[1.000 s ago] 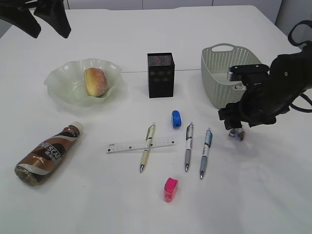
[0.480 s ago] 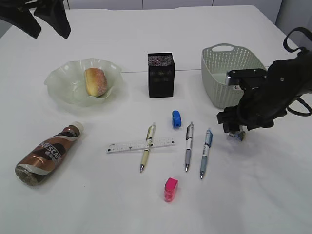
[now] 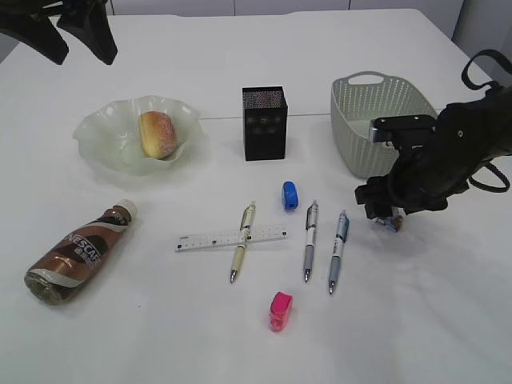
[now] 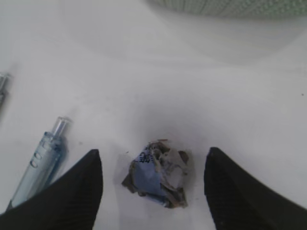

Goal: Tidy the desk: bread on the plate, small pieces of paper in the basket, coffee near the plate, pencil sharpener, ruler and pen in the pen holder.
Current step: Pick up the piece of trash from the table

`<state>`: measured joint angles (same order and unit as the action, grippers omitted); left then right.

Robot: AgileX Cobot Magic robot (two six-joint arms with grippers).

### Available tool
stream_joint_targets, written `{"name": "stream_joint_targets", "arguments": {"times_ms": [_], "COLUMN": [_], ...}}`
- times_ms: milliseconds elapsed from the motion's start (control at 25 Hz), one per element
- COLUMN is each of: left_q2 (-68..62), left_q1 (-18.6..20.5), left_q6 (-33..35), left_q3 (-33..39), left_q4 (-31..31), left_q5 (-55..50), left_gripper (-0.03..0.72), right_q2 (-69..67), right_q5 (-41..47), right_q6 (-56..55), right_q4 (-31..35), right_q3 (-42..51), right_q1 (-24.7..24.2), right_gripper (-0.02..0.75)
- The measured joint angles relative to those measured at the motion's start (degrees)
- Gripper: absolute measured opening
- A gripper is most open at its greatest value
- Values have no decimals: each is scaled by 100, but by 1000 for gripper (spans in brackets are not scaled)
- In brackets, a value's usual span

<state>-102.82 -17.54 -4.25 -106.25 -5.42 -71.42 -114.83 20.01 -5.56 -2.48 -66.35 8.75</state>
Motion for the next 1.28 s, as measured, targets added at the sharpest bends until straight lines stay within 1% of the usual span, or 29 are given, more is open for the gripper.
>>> {"name": "stream_joint_targets", "arguments": {"times_ms": [80, 280, 360, 1120, 1200, 1280], "left_q2": [0, 0, 0, 0, 0, 0], "left_q1": [0, 0, 0, 0, 0, 0], "left_q6": [0, 0, 0, 0, 0, 0], "left_q3": [0, 0, 0, 0, 0, 0], "left_q4": [0, 0, 0, 0, 0, 0], "left_q5": [0, 0, 0, 0, 0, 0], "left_gripper": [497, 497, 497, 497, 497, 497], "right_q2": [0, 0, 0, -131, -131, -131], "right_q5": [-26, -38, -10, 72, 72, 62], "right_q6": [0, 0, 0, 0, 0, 0], "right_q4": [0, -3, -12, -100, -100, -100], "right_q3": [0, 0, 0, -10, -10, -10], "right_q1": [0, 0, 0, 0, 0, 0], "right_gripper": [503, 401, 384, 372, 354, 308]}}
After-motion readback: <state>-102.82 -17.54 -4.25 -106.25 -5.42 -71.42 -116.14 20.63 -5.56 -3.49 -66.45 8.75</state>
